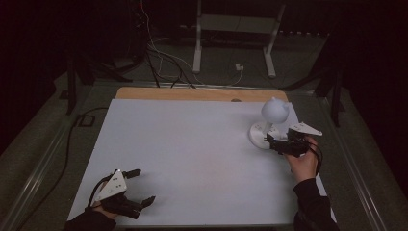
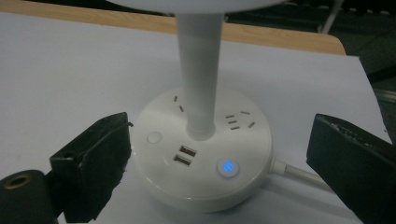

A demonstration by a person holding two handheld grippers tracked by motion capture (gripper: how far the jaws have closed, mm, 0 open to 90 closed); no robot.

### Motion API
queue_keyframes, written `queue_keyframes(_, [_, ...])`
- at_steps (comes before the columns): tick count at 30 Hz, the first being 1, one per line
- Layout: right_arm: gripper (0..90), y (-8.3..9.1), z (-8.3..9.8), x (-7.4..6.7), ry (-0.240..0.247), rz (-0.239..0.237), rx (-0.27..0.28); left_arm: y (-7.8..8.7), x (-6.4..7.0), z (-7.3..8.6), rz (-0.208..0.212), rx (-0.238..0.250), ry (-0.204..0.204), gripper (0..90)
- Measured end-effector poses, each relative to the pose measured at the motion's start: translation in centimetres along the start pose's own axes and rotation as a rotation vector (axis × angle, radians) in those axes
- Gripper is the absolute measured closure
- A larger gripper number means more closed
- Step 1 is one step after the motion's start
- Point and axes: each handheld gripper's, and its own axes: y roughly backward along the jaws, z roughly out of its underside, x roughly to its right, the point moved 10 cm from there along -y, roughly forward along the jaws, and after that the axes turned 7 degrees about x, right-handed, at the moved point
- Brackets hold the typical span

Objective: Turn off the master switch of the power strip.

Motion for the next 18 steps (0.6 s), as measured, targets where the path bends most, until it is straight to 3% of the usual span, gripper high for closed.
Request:
queue_keyframes(3, [8.6,-0.2,0.1,0.1,-0.014,0.024,-0.001,0.0,0.0,0.0,0.001,0.002,0.002,0.4])
queue_keyframes(4, [17.9,-0.1,0.1,0.2,-0.035,0.039,-0.007,0.0,0.0,0.0,0.0,0.001,0.003,0.4])
queue_keyframes(7, [21.0,-0.1,0.1,0.2,-0.052,0.051,-0.012,0.0,0.0,0.0,0.002,0.003,0.008,0.4])
queue_keyframes(9, [34.0,0.0,0.2,0.4,-0.062,0.081,-0.018,0.0,0.0,-0.1,0.003,0.006,0.01,0.4])
queue_keyframes(10, [34.0,0.0,0.2,0.4,-0.062,0.081,-0.018,0.0,0.0,-0.1,0.002,0.005,0.009,0.4])
queue_keyframes(11, [45.2,0.1,0.3,0.6,-0.08,0.099,-0.033,0.0,0.0,0.0,0.001,0.003,0.008,0.4])
queue_keyframes(18, [63.8,0.0,0.7,1.2,-0.084,0.122,-0.056,0.0,0.0,0.0,0.002,0.003,0.007,0.4])
